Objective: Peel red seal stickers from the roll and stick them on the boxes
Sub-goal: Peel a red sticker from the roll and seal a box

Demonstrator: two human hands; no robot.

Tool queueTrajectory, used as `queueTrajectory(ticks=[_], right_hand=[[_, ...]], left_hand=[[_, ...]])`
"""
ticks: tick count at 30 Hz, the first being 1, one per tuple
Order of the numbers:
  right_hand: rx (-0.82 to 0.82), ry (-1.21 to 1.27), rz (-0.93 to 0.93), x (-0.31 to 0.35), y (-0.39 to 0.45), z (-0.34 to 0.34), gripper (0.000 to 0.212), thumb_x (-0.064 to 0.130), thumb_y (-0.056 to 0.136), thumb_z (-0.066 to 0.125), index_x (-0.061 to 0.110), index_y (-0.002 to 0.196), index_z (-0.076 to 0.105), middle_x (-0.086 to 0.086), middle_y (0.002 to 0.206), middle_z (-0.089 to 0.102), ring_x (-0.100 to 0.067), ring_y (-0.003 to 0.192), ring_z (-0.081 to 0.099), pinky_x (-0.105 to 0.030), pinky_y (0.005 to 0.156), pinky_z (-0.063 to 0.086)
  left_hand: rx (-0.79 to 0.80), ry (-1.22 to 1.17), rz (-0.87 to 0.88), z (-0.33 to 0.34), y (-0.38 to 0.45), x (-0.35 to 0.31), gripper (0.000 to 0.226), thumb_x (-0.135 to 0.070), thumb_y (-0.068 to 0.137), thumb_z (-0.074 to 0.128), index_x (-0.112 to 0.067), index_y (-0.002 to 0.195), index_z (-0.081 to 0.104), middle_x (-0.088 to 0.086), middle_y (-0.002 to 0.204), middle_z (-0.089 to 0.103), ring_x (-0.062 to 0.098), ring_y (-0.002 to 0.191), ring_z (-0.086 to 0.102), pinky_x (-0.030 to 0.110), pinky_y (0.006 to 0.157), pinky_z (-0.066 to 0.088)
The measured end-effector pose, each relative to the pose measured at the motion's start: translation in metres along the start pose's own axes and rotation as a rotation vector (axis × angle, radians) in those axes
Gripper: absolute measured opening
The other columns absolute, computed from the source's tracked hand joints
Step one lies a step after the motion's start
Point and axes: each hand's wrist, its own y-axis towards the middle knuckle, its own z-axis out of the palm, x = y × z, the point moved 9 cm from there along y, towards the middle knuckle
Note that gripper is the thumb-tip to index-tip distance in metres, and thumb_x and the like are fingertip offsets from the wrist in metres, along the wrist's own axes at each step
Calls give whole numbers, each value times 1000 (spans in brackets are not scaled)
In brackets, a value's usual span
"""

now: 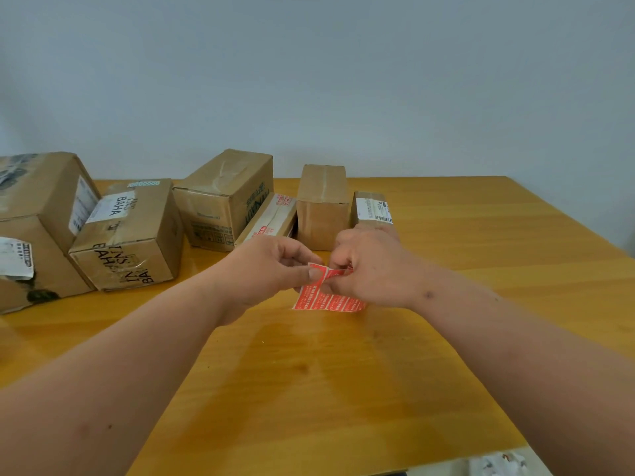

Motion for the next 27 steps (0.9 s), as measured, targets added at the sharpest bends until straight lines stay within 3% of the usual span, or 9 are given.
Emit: queueTrajectory(ticks=[5, 10, 16, 20, 27], right_hand=[[8, -27, -18, 2, 1, 1, 36, 50, 84, 63, 28, 57, 53, 10, 78, 49, -11, 91, 43, -44, 99, 29], [-16, -21, -32, 3, 1, -1, 37, 48, 85, 63, 27, 57, 51, 10, 77, 48, -11, 89, 43, -44, 97, 29], [-51, -30, -57, 7, 0, -3, 42, 47, 85, 64, 29, 52, 44, 11, 78, 49, -10, 87, 42, -41, 94, 29], [-71, -21, -59, 9, -1, -5, 44, 47, 84, 65, 32, 51, 40, 12, 73, 44, -10, 85, 42, -38, 92, 29], [-101, 23, -52, 8, -1, -8, 33, 45, 84, 66, 33, 59, 47, 11, 80, 49, -12, 88, 47, -40, 93, 33]], left_hand=[[-27, 63, -29, 1, 4, 5, 20, -31, 91, 64, -12, 86, 71, 3, 83, 75, 26, 95, 67, 36, 89, 51], [-41, 8, -39, 4, 5, 6, 22, -27, 93, 61, -6, 91, 68, 5, 82, 75, 18, 84, 68, 23, 74, 51], [-50, -65, -44, 3, 6, 9, 20, -23, 93, 61, -4, 93, 68, 6, 84, 76, 18, 83, 68, 28, 81, 54], [-54, -91, -54, 2, 5, 9, 23, -23, 94, 60, -1, 96, 66, 7, 83, 75, 14, 78, 68, 26, 78, 54], [-86, -156, -56, -2, 4, 10, 18, -24, 95, 59, -7, 90, 65, 9, 84, 75, 18, 82, 71, 30, 80, 57]])
